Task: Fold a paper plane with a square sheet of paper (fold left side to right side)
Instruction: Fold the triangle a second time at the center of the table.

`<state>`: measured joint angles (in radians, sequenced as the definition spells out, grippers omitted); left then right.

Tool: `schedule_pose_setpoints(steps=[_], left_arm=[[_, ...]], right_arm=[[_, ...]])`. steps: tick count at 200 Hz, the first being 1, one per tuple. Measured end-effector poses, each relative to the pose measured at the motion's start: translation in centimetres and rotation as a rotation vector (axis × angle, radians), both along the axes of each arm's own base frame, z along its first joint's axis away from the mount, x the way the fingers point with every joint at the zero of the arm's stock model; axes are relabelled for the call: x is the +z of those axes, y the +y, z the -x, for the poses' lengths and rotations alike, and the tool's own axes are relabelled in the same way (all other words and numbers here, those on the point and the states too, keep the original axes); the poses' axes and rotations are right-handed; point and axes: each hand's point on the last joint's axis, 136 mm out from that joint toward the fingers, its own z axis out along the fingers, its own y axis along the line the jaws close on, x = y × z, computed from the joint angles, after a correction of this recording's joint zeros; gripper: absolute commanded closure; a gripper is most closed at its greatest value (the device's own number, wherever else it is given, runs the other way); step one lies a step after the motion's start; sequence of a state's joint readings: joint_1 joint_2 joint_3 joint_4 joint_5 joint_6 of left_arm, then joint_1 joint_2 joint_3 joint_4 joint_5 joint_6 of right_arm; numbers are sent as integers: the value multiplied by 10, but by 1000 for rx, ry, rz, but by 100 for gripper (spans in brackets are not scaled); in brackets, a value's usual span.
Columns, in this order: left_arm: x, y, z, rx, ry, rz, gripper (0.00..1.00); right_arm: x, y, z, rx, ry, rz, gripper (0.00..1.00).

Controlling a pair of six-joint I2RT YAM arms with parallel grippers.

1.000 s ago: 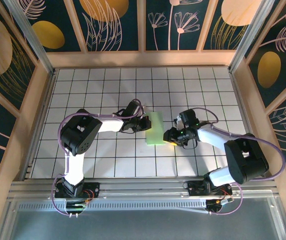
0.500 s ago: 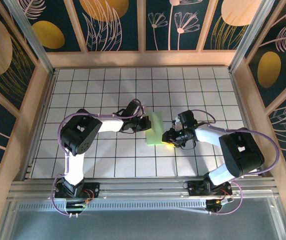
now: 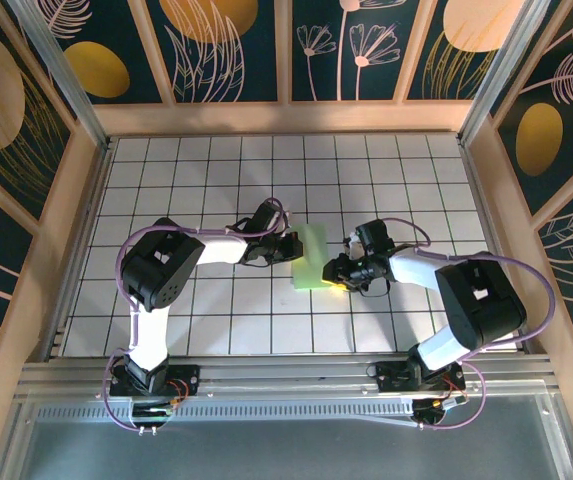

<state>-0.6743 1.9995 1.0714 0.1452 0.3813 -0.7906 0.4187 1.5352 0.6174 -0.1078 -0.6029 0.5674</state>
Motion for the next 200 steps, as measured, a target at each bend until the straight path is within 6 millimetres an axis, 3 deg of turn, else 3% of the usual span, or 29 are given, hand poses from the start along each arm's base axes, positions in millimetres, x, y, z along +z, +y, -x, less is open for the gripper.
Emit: schedule_pose_setpoints(steps=[85,177,200], left_arm=[[0,0,0,0,0,0,100],[0,0,0,-2,0,2,100],[0,0,0,-1,1,2,100]], right_arm=[[4,10,-27,-15,-26,-45,64],[3,11,-77,-56,-58,-94,69],[0,11,-87,-58,-58,-103,75]])
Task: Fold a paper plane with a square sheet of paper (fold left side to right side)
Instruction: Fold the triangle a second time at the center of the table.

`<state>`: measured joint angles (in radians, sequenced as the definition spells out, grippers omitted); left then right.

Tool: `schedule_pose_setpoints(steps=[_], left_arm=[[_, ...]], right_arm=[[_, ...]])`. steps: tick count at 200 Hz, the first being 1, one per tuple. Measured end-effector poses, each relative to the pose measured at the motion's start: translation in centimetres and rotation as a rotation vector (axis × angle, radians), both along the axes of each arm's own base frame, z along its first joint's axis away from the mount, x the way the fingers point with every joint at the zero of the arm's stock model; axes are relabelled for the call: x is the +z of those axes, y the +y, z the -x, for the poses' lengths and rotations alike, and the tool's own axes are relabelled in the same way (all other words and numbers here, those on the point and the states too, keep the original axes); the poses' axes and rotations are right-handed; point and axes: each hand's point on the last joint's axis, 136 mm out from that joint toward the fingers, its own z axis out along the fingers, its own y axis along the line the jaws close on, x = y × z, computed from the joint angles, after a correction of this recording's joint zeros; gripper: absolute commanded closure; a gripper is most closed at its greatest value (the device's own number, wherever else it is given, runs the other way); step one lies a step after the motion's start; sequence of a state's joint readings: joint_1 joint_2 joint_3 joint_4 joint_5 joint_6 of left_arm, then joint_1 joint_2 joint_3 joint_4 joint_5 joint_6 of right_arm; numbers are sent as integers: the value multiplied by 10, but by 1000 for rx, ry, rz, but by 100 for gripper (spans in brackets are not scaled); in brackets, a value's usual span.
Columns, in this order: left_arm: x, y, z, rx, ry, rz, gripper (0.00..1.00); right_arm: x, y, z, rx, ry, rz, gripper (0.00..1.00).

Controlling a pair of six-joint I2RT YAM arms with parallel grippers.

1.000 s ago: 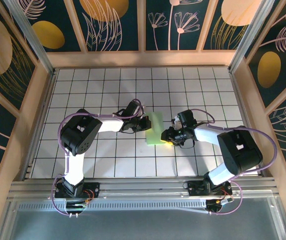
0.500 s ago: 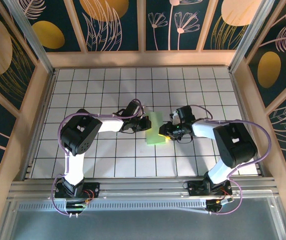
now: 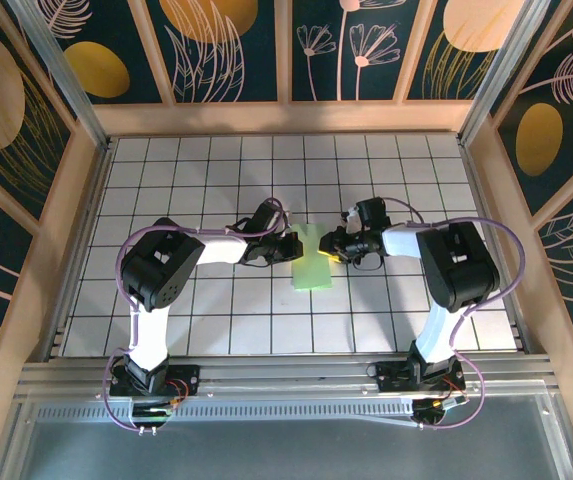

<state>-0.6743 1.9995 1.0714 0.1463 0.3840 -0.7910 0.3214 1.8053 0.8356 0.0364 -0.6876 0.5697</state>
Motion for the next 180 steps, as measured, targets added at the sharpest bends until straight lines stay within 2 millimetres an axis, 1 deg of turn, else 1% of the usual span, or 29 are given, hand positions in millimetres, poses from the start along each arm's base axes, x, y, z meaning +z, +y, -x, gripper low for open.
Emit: schedule_pose_setpoints(steps=[23,48,53,67,87,107,115,123,135,138,156,165,180], left_arm=[[0,0,0,0,-1,0,94],[2,1,-2,-3,-17,-6,86],[3,1,-3,1,-24,-10,83],[9,5,-5,4,-52,-31,78],[30,10,-10,7,-124,-47,71],[62,13,-8,-10,-228,-53,64],[74,9,-2,-36,-276,-57,60],[83,5,5,-61,-311,-63,55],[93,-6,21,-111,-363,-78,49],[95,-10,28,-136,-381,-87,48],[99,-27,57,-227,-437,-121,41],[97,-36,73,-279,-457,-139,38],[92,-44,92,-337,-476,-171,34]], right_arm=[[-1,-1,-5,4,-11,1,84],[-2,-3,-6,9,-19,4,98],[-2,-3,-6,7,-17,3,100],[-2,-3,-6,11,-18,0,100],[-1,-2,-6,12,-17,-4,100],[-1,-2,-5,6,-8,-7,100],[0,-2,-5,3,-5,-8,100],[0,-2,-5,1,-1,-11,100],[1,-2,-5,0,1,-12,100],[1,-2,-4,-1,3,-12,100],[1,-3,-3,-2,11,-10,100],[2,-3,-2,-3,13,-10,100],[3,-4,-2,-4,15,-9,100]])
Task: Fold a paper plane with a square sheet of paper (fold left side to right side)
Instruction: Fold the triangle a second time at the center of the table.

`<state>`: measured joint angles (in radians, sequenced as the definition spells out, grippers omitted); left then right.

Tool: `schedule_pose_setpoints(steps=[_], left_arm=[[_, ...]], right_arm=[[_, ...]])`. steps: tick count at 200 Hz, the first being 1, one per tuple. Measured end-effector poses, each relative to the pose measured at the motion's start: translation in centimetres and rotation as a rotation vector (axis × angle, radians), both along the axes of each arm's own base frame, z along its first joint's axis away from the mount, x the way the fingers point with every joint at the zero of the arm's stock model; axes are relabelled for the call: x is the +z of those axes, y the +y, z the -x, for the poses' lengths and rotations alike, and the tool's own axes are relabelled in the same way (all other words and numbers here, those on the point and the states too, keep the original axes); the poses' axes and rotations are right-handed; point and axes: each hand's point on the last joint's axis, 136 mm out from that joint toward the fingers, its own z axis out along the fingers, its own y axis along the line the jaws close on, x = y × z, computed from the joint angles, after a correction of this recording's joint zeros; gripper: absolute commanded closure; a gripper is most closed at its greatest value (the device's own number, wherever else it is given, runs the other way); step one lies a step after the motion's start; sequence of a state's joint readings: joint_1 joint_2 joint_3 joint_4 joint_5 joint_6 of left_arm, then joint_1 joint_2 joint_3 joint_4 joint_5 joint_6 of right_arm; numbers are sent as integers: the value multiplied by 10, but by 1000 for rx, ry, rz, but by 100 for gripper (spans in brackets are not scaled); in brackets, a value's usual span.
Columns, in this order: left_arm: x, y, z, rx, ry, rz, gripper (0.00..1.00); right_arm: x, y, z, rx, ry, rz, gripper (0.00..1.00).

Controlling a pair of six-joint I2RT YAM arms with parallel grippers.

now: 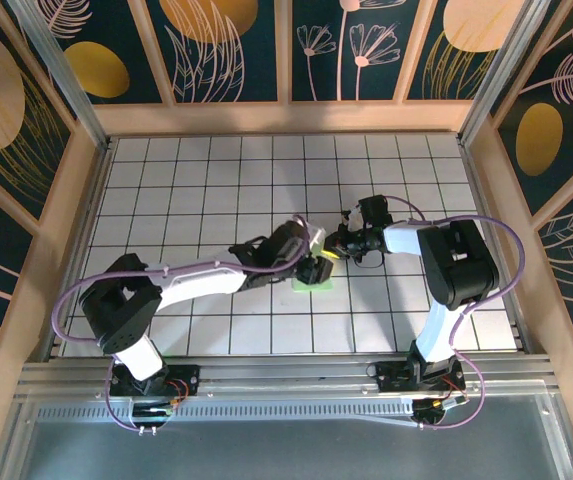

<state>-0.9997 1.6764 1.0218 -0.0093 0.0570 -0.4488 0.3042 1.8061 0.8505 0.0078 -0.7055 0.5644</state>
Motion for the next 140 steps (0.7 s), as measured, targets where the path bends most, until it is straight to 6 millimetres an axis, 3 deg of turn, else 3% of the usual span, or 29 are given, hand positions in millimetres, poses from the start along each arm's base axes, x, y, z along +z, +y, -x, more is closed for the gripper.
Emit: schedule_pose_setpoints(steps=[21,69,118,140], left_arm=[[-7,-6,12,-38,-32,-57,29],[-37,-22,12,-84,-110,-225,27],[-62,-19,5,-98,-149,-354,27],[-68,-19,1,-98,-159,-385,31]], right_arm=[[0,-1,0,-3,5,2,100],[-1,-2,1,-3,10,3,100],[-1,-2,1,-3,12,4,100],[-1,-2,1,-3,12,4,100]])
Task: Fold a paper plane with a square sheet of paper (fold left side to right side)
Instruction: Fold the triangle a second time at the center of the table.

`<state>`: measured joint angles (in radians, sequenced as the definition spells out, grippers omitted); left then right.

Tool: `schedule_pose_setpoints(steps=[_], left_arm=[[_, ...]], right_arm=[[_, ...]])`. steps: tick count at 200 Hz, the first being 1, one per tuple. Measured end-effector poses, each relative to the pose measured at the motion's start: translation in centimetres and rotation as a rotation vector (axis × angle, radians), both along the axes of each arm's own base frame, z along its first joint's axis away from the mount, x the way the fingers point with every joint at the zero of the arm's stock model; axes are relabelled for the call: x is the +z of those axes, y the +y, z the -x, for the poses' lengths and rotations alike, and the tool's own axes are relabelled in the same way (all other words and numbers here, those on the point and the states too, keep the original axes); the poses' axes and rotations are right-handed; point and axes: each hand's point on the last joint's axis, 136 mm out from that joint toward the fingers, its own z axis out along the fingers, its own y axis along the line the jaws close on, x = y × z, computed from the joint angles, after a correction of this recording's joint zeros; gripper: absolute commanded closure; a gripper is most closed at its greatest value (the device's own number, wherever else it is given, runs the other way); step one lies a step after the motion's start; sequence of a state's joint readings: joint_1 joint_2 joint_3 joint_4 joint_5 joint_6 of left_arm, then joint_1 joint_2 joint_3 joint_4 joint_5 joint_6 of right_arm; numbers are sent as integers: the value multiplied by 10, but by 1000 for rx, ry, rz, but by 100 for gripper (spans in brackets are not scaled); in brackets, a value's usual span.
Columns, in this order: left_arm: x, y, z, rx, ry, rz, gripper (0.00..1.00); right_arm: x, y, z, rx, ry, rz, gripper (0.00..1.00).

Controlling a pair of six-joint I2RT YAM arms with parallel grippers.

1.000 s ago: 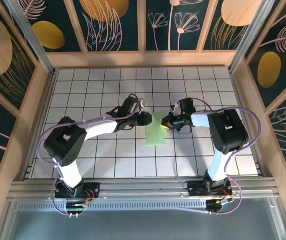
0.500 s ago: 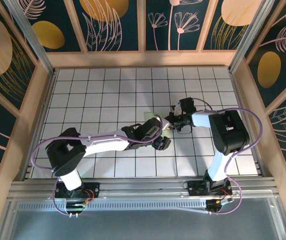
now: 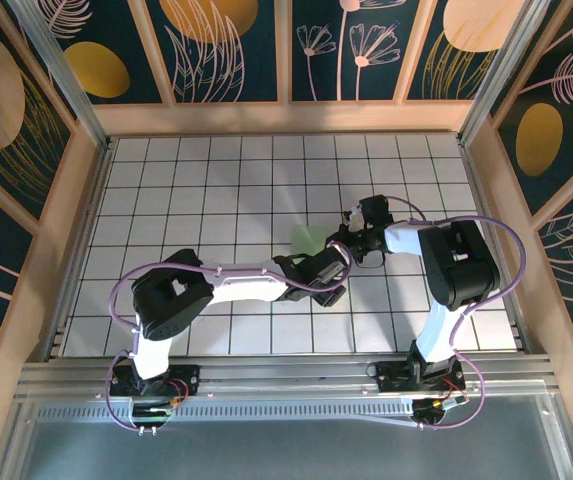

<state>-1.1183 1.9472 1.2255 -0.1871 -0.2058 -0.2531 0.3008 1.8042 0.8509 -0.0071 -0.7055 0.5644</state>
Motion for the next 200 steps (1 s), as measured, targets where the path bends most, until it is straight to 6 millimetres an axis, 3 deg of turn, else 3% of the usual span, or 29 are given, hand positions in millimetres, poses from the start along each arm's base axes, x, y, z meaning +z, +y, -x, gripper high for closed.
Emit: schedule_pose_setpoints(steps=[48,83,138,164,200], left_arm=[[-2,0,-2,-12,-13,-22,71],[-2,0,-2,-4,-10,-20,100],[12,-1,-4,10,7,28,100],[24,-1,-12,27,84,119,100],[28,8,-29,76,243,276,100]], right_arm=[[0,0,0,0,2,2,100],[4,0,-5,-1,-3,10,94],[20,-6,-19,-14,-59,24,72],[47,-22,-32,-52,-157,39,62],[85,-55,-38,-119,-305,75,62]])
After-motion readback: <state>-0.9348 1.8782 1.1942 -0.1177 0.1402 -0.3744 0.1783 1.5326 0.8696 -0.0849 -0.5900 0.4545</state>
